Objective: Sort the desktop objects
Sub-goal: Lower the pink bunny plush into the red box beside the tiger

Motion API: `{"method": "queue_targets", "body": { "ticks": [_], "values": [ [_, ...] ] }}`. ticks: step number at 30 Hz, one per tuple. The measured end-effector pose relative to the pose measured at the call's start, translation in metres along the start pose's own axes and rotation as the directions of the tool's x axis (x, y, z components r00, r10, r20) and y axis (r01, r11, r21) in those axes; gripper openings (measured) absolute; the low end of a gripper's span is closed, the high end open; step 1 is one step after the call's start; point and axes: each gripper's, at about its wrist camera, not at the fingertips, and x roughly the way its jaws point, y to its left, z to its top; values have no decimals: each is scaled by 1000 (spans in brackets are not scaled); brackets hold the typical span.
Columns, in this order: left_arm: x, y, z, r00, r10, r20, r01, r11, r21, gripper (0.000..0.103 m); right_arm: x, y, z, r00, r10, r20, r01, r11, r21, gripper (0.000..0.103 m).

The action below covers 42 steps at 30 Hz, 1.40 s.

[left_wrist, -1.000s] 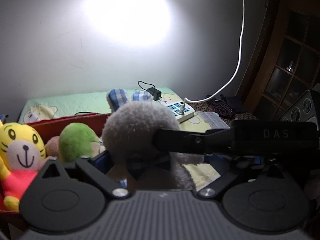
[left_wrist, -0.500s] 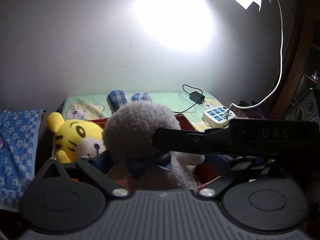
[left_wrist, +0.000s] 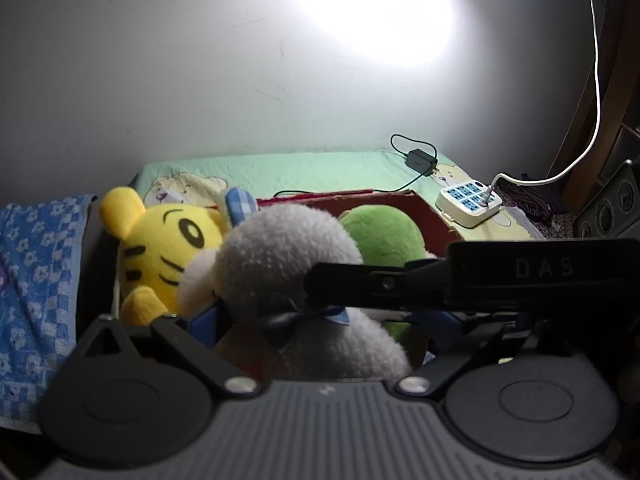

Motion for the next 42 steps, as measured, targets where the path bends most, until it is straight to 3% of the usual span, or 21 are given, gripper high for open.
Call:
{"method": "queue_targets", "body": {
  "ticks": [10,19,21,23,33,42],
  "values": [
    [19,5,-1,999,28,-14,-28,999,16,101,1,-4,5,998,-67,7,67,996,-58,36],
    [6,-7,-14,997,65,-38,-63,997,46,99,-21,-10,8,997,-83,0,83,996,-40,34],
    [4,-5,-13,995,89,-43,-88,996,25,90,-25,-8,8,995,-94,14,95,994,-52,34],
    [0,0,-13,995,84,-48,-85,996,-13,89,-27,-4,8,994,-103,26,105,992,-68,32],
    [3,0,-14,991,126,-45,-126,992,-7,90,-23,0,7,994,-111,-3,110,989,-99,31],
    [10,-10,-13,985,155,-74,-154,988,22,91,-19,-6,8,986,-163,-20,161,984,-81,22]
  ]
}}
